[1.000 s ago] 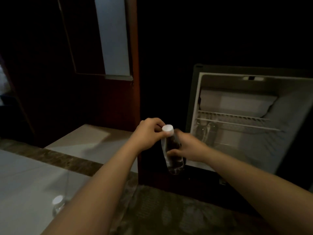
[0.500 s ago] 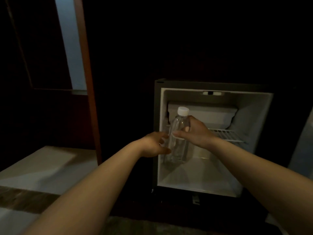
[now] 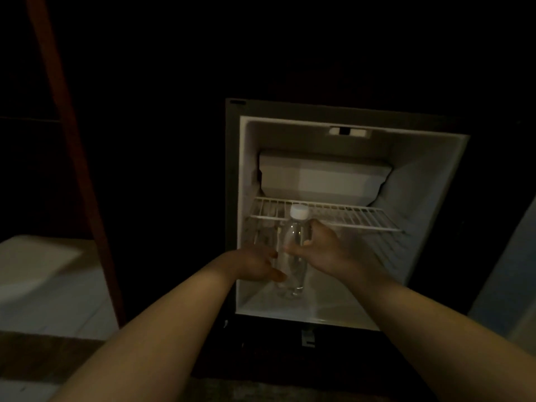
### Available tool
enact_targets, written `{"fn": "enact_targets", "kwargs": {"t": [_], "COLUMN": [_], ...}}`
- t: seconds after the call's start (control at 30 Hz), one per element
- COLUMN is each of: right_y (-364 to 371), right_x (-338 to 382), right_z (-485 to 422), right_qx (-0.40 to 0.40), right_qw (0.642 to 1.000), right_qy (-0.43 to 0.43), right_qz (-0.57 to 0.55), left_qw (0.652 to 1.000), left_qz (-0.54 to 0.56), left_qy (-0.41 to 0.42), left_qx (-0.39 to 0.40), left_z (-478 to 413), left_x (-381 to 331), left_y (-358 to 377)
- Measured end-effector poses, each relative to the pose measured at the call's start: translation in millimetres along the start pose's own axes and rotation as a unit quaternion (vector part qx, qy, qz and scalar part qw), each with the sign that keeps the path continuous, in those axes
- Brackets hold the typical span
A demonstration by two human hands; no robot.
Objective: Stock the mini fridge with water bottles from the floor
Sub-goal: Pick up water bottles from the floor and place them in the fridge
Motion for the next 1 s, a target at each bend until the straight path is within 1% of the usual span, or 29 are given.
{"fn": "enact_targets", "kwargs": {"t": [0.1,0.27,0.43,0.5,0.53,0.63,0.8,0.9,1.0], "right_y": [16.4,40.2,60.8,67.1,68.6,70.5,78.4,84.8,90.9], "right_x": [-19.2,-46.3,-66.8,-74.4,-77.6,-86.3,-94.6,-97.1,-98.7], "right_z": [-5.6,-15.7,-20.9,-24.3,-26.8,-36.5,-50.6,-56.2,-59.4], "right_qx": [0.01,0.036,0.052,0.053,0.05,0.028,-0.006,-0.022,-0.02], "right_qw": [1.0,0.998,0.996,0.996,0.995,0.995,0.994,0.993,0.991], "right_qy": [0.017,0.05,0.067,0.077,0.082,0.094,0.1,0.09,0.079], "right_qz": [-0.005,-0.007,-0.006,-0.004,-0.004,-0.014,-0.046,-0.072,-0.105], "left_qw": [0.999,0.997,0.994,0.995,0.995,0.991,0.986,0.981,0.963], "left_qz": [0.039,0.071,0.093,0.082,0.081,0.121,0.154,0.185,0.256], "left_qy": [-0.01,-0.021,-0.039,-0.049,-0.048,-0.042,-0.068,-0.059,-0.056], "left_qx": [0.012,0.013,0.036,0.036,0.031,0.023,0.009,-0.027,-0.06], "left_z": [-16.9,-38.4,-50.2,-56.0,-58.2,-66.0,-78.1,-84.6,-88.3], "left_x": [12.3,33.5,51.5,58.1,60.0,63.7,78.8,78.9,78.3], "left_y": [11.2,25.2,42.1,45.8,46.1,49.6,60.7,62.1,59.4]}}
Point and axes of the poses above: each hand's wrist, its own z-axis away from the middle knuckle, its own y-axis out of the palm, x = y × z, the point moved 9 cm from there along -z, towards the middle knuckle, and after that the axes turned 9 degrees about z, right-handed, at the moved point
